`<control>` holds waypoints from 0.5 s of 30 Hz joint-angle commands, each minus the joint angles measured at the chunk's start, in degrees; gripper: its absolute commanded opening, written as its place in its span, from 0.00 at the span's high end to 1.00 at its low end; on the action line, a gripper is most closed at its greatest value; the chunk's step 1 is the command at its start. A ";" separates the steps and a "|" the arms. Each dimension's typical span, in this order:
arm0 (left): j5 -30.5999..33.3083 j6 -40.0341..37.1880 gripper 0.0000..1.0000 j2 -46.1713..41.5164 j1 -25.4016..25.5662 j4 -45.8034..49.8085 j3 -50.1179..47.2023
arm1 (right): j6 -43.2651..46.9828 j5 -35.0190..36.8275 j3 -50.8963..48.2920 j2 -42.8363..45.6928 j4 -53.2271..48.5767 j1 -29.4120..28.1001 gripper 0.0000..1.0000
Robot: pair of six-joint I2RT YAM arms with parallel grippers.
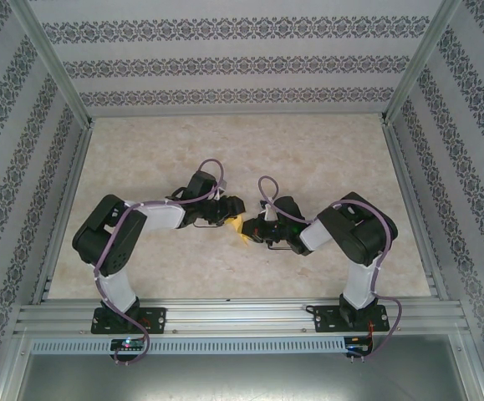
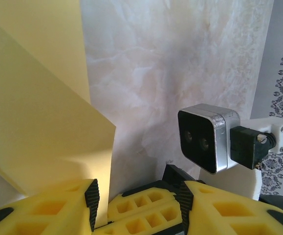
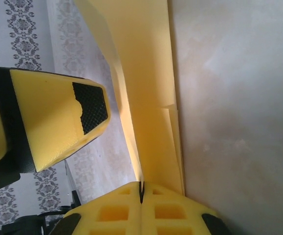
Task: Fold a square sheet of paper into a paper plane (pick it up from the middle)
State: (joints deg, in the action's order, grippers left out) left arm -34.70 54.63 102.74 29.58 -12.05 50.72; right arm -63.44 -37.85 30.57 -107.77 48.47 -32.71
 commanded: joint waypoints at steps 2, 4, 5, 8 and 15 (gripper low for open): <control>-1.39 -2.16 0.50 2.62 0.39 -1.14 2.28 | -1.97 -0.56 -0.86 -2.08 1.77 0.63 1.00; -1.06 -2.03 0.50 3.55 0.39 -0.92 2.33 | -2.09 -0.30 -1.02 -2.02 1.72 0.63 1.00; -0.86 -1.99 0.50 3.92 0.38 -0.87 2.35 | -2.04 -0.21 -1.04 -2.01 1.72 0.65 1.00; -0.72 -1.83 0.50 5.67 0.34 -0.70 2.56 | -1.94 0.18 -1.12 -1.60 1.09 0.69 1.00; 0.93 -1.55 0.51 7.31 0.37 3.07 2.69 | -0.05 1.15 -1.40 2.49 -3.74 0.47 0.87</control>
State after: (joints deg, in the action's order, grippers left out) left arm -35.62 54.22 107.85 29.56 -12.03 53.15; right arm -64.88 -38.00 30.24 -107.26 48.66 -32.38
